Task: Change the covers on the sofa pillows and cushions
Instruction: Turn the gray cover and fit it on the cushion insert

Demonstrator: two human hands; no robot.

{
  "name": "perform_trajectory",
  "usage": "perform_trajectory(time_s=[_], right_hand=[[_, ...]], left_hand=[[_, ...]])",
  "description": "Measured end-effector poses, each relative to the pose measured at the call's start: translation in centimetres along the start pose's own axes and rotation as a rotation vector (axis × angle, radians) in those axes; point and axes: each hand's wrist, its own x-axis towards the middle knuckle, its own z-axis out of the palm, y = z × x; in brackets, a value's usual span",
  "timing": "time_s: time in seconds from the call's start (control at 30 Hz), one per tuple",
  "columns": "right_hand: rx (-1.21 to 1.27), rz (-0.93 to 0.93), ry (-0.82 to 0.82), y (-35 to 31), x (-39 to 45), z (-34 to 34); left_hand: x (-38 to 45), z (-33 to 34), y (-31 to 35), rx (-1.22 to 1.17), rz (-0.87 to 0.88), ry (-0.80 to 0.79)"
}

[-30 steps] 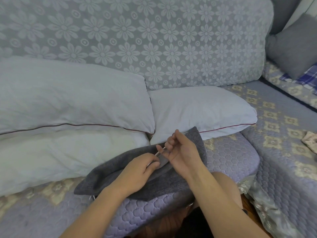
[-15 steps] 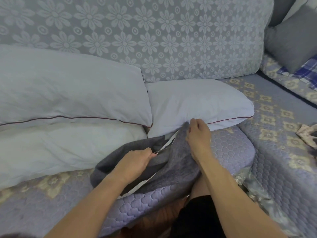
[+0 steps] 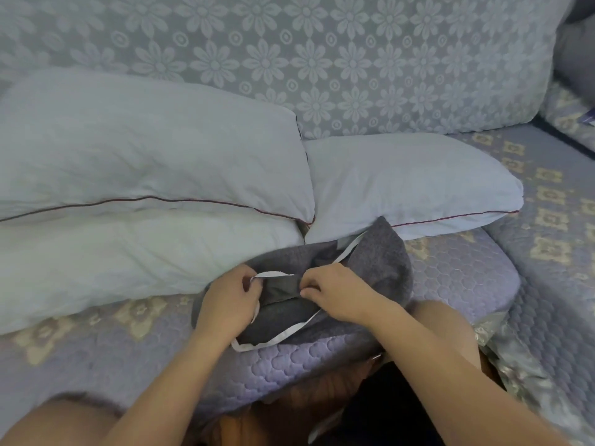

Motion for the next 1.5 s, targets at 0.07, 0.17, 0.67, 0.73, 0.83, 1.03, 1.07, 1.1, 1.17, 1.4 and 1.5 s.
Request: perform_trajectory(time_s=[0.07,0.17,0.67,0.73,0.83,1.03,1.07,1.1,1.17,1.4,1.5], right_hand=[[0.118,0.009,0.034,-0.4,0.2,0.0],[0.336,0.084,0.125,-0.8,0.1,-0.7],[0.414,0.143,0.101,-3.0,-0.7,-1.4],[0.488,0.155,0.124,-3.5,-0.8,-1.8],[0.693,0.157,0.164,-5.0,-1.0,-2.6],[0.949,0.149,0.288,-5.9,-1.3,-4.6],[0.978,0.148,0.306,-5.7,-1.3,-4.8],[1.003,0.150,0.321,-5.5,-1.2,-4.8],[1.009,0.166,0.326,-5.1,-1.3,-4.6],[0.683,-0.010,-0.147,-4.9,-3.5,-2.9],[0.460,-0.019,-0.323,-4.4,-3.9,-2.6]], left_hand=[[0.5,-1.4,0.0,-0.225,-0.105,-0.159],[1.3,-4.1,-0.2,-0.446,-0.151,-0.401],[-2.6,-4.3,-3.3,0.311,0.528,0.080],[-4.2,-2.1,-4.8,0.472,0.519,0.140],[-4.7,-0.6,-5.2,0.523,0.445,0.303],[-2.4,-3.6,-2.4,0.151,0.234,0.338],[-2.2,-4.1,-1.6,-0.032,0.123,0.281],[-2.0,-4.6,-0.8,-0.258,-0.001,0.200],[-1.8,-5.4,0.2,-0.648,-0.213,0.031],[-2.1,-6.2,0.2,-0.952,-0.299,-0.145],[-1.9,-6.2,-0.1,-0.931,-0.302,-0.107]])
